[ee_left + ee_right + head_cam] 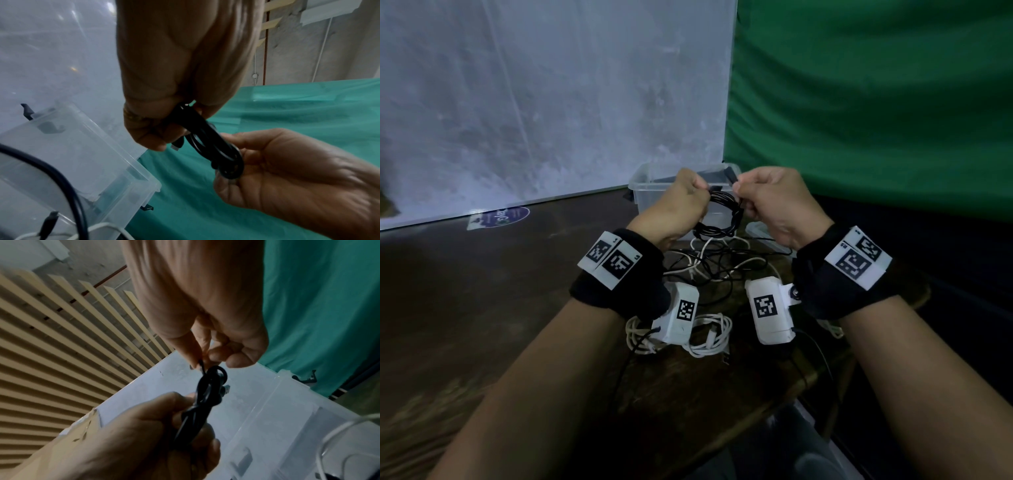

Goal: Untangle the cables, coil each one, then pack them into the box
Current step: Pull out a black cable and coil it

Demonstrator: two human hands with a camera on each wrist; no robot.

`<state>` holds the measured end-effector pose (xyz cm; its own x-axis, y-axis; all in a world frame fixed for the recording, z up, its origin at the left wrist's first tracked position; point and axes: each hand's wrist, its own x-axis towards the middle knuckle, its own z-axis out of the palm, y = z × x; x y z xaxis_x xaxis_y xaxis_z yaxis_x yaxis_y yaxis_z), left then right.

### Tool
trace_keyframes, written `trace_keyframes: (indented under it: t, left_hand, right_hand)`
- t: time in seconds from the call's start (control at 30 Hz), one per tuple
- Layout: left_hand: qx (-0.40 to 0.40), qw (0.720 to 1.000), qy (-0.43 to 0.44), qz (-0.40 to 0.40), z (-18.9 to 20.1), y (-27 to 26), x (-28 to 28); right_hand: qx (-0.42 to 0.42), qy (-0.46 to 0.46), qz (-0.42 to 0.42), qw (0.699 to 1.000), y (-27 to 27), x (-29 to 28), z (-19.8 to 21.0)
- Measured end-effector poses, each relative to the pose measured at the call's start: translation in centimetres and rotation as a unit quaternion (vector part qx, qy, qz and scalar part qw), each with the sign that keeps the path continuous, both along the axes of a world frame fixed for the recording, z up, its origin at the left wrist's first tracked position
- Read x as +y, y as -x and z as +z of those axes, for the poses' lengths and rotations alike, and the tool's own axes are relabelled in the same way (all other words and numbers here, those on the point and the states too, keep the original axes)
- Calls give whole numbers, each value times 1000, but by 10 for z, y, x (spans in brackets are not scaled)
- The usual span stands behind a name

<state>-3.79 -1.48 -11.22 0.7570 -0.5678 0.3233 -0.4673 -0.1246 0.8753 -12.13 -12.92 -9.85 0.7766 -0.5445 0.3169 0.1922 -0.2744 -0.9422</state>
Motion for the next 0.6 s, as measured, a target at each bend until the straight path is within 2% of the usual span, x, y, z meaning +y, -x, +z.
trace_keyframes:
  t: [0.17,0.37,0.6]
  left_hand:
    - [-2,1000,-10,-6,-3,-1,2]
    - [-42,998,-46,4,-2,2,4]
    - [-59,996,-70,-10,-1,1,5]
  right_hand:
    - [38,47,-2,998,-1,-4,-3]
    - [50,86,-17,995,2,-7,1]
    - [82,74,-12,994,-2,-8,-4]
